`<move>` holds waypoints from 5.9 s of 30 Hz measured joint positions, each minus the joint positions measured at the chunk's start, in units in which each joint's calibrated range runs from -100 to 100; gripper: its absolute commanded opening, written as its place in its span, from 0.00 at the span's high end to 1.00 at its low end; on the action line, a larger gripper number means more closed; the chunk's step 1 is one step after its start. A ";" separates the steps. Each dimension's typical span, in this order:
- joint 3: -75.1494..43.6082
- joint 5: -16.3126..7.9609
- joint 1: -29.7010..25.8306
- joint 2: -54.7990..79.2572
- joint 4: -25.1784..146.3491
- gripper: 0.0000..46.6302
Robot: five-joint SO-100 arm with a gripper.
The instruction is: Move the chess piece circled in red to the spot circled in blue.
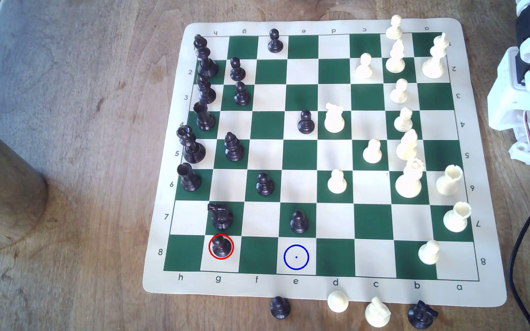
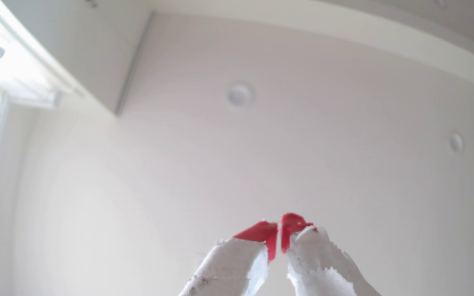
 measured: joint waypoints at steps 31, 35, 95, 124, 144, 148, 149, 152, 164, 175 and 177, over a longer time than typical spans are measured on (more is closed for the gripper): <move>-29.46 0.05 -20.80 6.20 93.39 1.00; -29.91 -0.15 -22.05 9.05 98.88 1.00; -124.36 -18.32 -23.23 120.07 152.03 0.96; -126.71 -18.75 -25.96 128.53 153.94 0.66; -126.71 -18.75 -25.44 132.64 148.05 0.67; -126.71 -18.51 -24.85 132.64 146.37 0.67; -126.71 -18.51 -24.85 132.64 146.14 0.67; -126.71 -18.51 -24.85 132.64 145.34 0.68; -126.71 -18.90 -24.63 132.64 144.30 0.70; -126.71 -18.90 -24.63 132.89 145.02 0.71; -126.71 -18.90 -24.63 133.89 145.02 0.71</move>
